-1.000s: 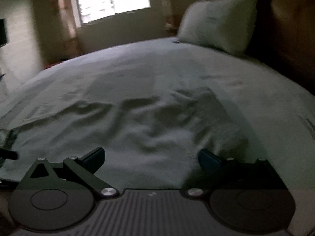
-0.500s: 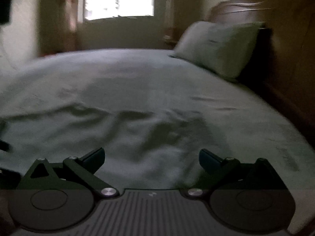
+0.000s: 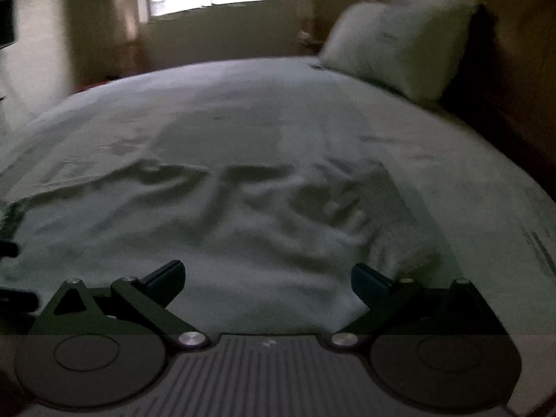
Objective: Fold clothes
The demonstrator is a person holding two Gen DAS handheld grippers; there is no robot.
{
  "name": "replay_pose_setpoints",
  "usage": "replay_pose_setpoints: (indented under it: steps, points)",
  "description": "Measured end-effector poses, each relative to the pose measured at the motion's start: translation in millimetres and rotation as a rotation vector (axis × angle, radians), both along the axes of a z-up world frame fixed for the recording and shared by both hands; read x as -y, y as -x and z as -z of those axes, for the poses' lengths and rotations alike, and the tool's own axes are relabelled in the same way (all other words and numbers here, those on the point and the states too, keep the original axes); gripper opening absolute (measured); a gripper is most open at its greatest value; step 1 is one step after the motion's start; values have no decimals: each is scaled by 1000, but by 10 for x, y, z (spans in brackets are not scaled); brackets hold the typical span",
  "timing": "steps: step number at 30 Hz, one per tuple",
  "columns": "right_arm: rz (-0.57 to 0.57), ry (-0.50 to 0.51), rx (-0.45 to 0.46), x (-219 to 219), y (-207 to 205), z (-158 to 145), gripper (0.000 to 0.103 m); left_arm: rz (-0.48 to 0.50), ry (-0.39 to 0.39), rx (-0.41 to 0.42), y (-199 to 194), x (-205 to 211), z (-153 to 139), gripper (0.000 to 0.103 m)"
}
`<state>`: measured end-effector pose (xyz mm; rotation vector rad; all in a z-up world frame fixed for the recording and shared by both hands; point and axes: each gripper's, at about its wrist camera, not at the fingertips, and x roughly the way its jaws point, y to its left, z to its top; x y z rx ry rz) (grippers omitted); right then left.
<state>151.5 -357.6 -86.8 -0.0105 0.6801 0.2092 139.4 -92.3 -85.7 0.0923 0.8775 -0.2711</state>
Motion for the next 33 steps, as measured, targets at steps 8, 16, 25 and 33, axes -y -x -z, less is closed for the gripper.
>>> replay_pose_setpoints:
  steps: [8, 16, 25, 33]
  points:
    - [-141, -9, -1, -321, -495, -39, 103, -27, -29, 26, 38, -165, -91, 99]
    - [-46, -50, -109, -19, -1456, 250, 100, -66, -31, 20, 0, -352, -75, 99]
    - [-98, -64, -89, -258, -1313, 114, 103, -59, -25, 31, -91, -399, -123, 99]
    - [-63, -6, -156, -323, -1207, 216, 103, -33, -54, 29, -49, -343, -174, 99]
